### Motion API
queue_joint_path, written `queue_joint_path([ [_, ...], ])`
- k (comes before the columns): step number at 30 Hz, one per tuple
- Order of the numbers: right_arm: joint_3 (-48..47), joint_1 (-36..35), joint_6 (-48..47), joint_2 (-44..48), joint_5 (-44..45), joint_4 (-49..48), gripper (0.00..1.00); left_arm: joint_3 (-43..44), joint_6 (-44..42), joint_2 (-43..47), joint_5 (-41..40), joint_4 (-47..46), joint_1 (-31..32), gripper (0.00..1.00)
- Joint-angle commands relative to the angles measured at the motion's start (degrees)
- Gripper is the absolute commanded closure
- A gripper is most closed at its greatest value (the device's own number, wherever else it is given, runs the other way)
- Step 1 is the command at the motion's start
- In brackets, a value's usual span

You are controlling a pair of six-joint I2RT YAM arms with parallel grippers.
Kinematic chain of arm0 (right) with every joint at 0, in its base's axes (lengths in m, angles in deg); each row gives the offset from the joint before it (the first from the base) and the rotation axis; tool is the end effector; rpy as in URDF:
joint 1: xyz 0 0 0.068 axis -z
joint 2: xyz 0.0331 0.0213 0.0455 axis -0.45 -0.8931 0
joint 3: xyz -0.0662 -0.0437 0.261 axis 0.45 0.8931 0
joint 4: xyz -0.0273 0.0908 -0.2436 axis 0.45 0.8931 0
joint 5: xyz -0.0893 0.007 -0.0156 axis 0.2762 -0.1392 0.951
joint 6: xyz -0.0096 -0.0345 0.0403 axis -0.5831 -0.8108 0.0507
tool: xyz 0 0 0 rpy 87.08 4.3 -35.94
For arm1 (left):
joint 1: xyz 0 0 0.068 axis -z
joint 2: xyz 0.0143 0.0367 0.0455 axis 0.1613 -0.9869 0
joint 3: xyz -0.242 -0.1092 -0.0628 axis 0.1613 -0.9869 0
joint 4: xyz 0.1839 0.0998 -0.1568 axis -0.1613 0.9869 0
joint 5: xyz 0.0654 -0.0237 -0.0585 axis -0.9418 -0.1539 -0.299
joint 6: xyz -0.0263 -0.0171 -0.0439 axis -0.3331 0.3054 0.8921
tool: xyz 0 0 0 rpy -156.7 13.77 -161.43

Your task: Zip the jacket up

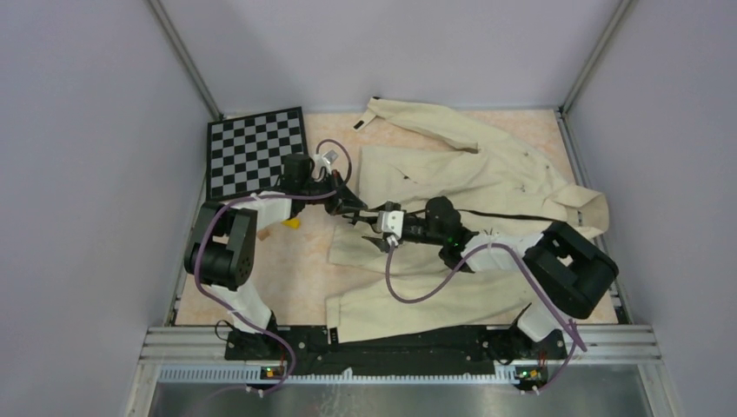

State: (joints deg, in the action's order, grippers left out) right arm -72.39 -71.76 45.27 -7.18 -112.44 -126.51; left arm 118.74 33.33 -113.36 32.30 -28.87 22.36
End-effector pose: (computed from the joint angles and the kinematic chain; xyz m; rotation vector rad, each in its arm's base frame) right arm 0.2065 0.2332 0.2046 -1.3526 1.0385 0.6458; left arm 0.3347 -0.1069 0.1770 -0.0563 2.3729 -1.5421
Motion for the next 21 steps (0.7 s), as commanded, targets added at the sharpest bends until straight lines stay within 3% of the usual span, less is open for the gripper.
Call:
queue_joint_path([
  [1,-5.6,-3.1,-10.1,-3.5,-1.2,-4.1,0.39,1.4,2.6,-0.4,1.2,1.3,-0.4,1.0],
  [9,-7.6,-6.9,-12.8,-8.7,9.7,-5.3,0.59,-0.3,7.7,0.2,0.7,0.1,-0.9,1.0],
  [21,-11.0,-9.4,-17.4,-10.6,21.0,3.1,0.68,-1.9,10.6,1.0,0.7,-1.2,-1.3,1.0],
])
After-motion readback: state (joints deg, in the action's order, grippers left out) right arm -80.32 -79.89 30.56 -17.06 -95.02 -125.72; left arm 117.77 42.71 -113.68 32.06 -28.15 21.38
